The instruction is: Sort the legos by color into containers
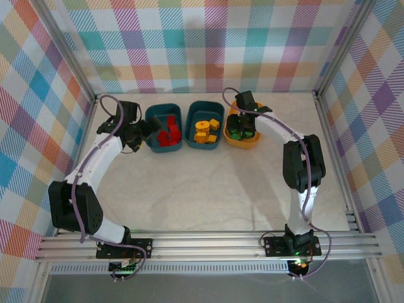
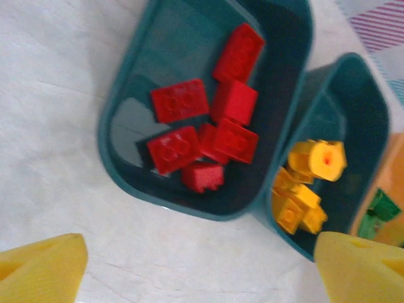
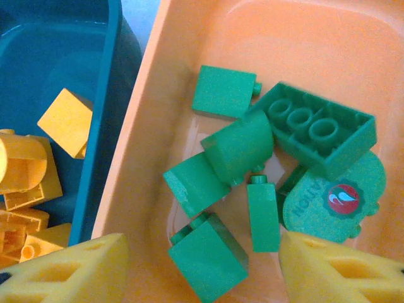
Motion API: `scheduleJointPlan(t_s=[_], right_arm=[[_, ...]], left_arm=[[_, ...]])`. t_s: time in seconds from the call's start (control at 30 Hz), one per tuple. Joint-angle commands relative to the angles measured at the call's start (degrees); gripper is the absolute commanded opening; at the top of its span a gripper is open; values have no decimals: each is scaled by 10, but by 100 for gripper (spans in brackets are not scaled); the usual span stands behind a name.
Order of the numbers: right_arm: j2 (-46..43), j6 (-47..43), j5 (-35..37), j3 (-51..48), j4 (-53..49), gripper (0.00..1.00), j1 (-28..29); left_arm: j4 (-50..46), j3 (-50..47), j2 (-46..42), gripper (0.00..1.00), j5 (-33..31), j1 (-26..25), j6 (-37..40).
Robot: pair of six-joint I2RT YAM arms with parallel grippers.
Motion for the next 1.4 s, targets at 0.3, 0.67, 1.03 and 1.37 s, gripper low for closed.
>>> scheduleJointPlan(t_s=[0.3, 0.67, 1.03, 1.37], right_arm=[[-95, 9, -22, -92, -15, 56, -104], [-37, -1, -72, -90, -2, 40, -125], [-3, -22, -96, -92, 15, 16, -125], [-13, -37, -105, -97, 25, 10, -125]], left_arm=[[-98, 170, 192, 69, -143, 55, 162], [-109, 261, 305, 52, -89, 54, 231], [-90, 271, 345, 32, -91, 52, 280], [-70, 284, 357, 16, -94, 30, 325]])
